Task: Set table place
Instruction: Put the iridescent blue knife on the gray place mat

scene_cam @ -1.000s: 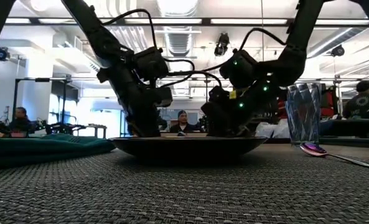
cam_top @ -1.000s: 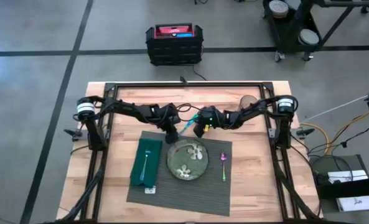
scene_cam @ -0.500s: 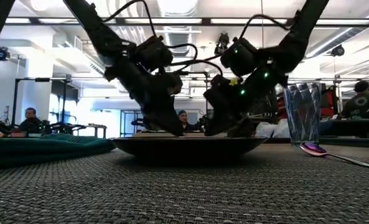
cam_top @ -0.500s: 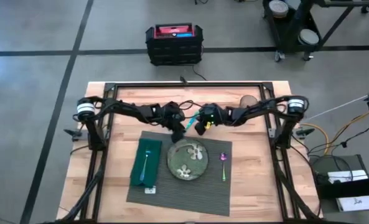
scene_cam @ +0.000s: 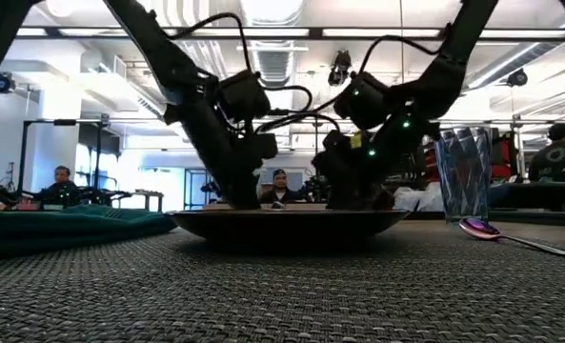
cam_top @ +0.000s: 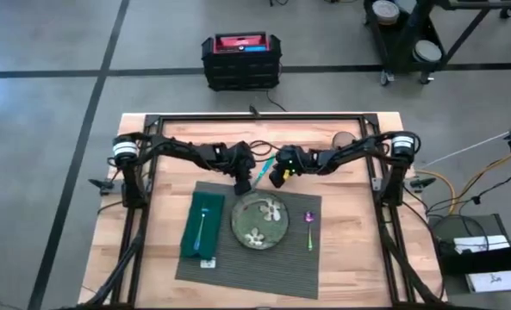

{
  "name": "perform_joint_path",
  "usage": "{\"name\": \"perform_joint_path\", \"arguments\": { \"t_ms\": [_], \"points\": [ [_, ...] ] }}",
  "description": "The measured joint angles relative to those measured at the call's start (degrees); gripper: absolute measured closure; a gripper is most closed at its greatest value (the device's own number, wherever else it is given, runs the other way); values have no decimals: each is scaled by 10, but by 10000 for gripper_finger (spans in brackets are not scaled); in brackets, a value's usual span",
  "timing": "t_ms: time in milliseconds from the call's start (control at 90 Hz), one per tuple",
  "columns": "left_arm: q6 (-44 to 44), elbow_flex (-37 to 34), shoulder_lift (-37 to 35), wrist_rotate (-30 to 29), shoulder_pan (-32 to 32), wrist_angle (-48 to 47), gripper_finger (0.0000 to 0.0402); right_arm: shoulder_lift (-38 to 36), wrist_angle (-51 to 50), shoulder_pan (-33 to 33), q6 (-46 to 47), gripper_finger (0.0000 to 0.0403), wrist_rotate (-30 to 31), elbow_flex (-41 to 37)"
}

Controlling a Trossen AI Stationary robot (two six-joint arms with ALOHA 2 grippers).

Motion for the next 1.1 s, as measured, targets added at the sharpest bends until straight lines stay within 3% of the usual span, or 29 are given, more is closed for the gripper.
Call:
{"name": "perform_joint_path", "arguments": {
  "t_ms": [711, 922, 1100],
  "points": [
    [-14, -3, 14, 38, -9, 93, 326, 86, -41, -20, -101, 401, -57, 150],
    [-22, -2, -21, 13, -8, 15, 326, 60, -153, -26, -117, 401, -56, 181],
    [-28, -1, -82, -56, -9, -92, 326, 6, -227, -25, -137, 401, -62, 186]
  ]
}}
